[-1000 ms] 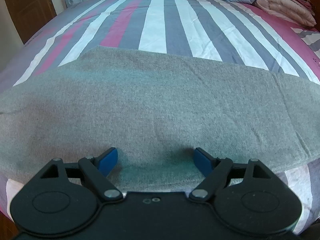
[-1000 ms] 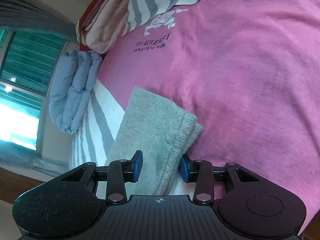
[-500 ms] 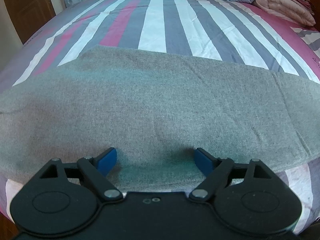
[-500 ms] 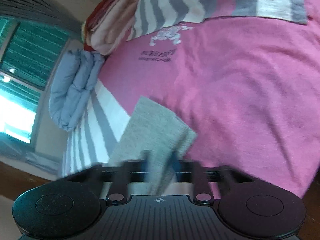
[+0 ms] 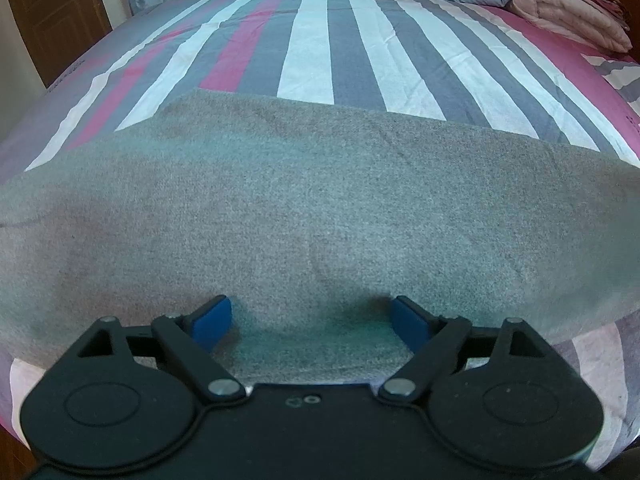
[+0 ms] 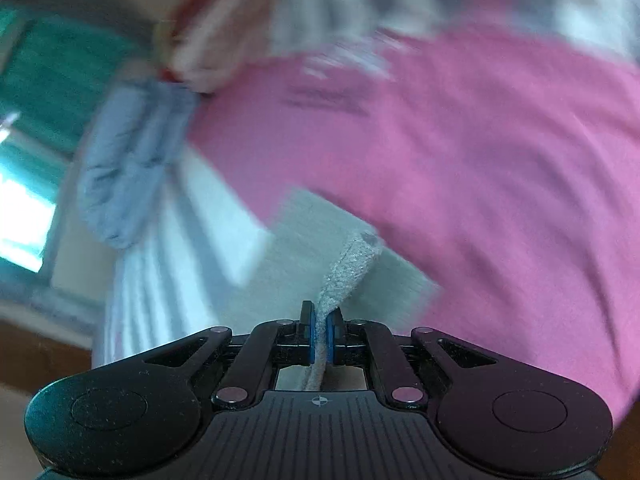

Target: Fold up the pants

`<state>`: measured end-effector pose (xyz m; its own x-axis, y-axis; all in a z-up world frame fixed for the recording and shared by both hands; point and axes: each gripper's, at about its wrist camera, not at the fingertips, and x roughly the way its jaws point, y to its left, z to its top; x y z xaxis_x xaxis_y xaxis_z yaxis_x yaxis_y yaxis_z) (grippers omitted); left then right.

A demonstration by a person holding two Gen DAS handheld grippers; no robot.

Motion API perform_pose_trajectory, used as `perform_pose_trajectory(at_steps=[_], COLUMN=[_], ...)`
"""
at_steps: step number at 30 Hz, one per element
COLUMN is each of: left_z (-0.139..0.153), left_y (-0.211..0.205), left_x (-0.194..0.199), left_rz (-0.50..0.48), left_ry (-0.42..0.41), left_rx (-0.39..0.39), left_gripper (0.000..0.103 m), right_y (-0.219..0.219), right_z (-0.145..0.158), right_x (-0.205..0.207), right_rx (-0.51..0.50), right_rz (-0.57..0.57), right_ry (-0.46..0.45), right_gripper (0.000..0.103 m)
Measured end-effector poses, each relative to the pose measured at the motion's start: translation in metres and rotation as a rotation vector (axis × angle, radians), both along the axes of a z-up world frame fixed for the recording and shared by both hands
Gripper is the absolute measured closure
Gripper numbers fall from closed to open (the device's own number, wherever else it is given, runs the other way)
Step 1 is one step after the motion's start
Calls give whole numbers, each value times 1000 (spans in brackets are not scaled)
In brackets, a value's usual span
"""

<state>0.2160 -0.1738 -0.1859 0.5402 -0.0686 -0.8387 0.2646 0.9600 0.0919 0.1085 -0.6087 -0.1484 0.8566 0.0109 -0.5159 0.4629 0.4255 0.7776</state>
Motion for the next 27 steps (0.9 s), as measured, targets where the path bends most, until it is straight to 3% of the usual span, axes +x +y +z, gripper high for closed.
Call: perform_pose_trajectory(at_steps=[2, 3, 4, 5, 8, 12, 21, 24, 27], left_z=[1, 1, 0, 0, -1, -1, -1, -1, -2], left_y=[1, 2, 2, 2, 1, 0, 0, -1, 0], left_x=[1, 2, 2, 1, -2, -1, -1, 0, 0], left_rz=[6, 11, 14, 12, 3, 4, 4, 4, 3], left_ry=[0, 6, 9, 6, -3, 1, 2, 3, 1], left_rx=[-9, -10, -11, -8, -1, 0, 0, -1, -2], left_gripper=[20, 20, 20, 20, 20, 20, 20, 20, 20], right_y=[10, 19, 22, 20, 1, -2, 5, 2, -3], right_z=[46, 68, 71, 62, -1, -50, -46, -39, -45], right_x=[5, 6, 8, 9, -2, -26, -29, -45, -53], right_rx=[-105, -206, -228, -198, -62, 29, -66, -25, 28], right_rz=[46, 68, 75, 66, -37, -93, -65, -100, -115], right_ry=[-191, -237, -235, -205, -7, 106, 157, 121, 141], right_gripper=[99, 99, 99, 99, 99, 99, 98, 93, 92])
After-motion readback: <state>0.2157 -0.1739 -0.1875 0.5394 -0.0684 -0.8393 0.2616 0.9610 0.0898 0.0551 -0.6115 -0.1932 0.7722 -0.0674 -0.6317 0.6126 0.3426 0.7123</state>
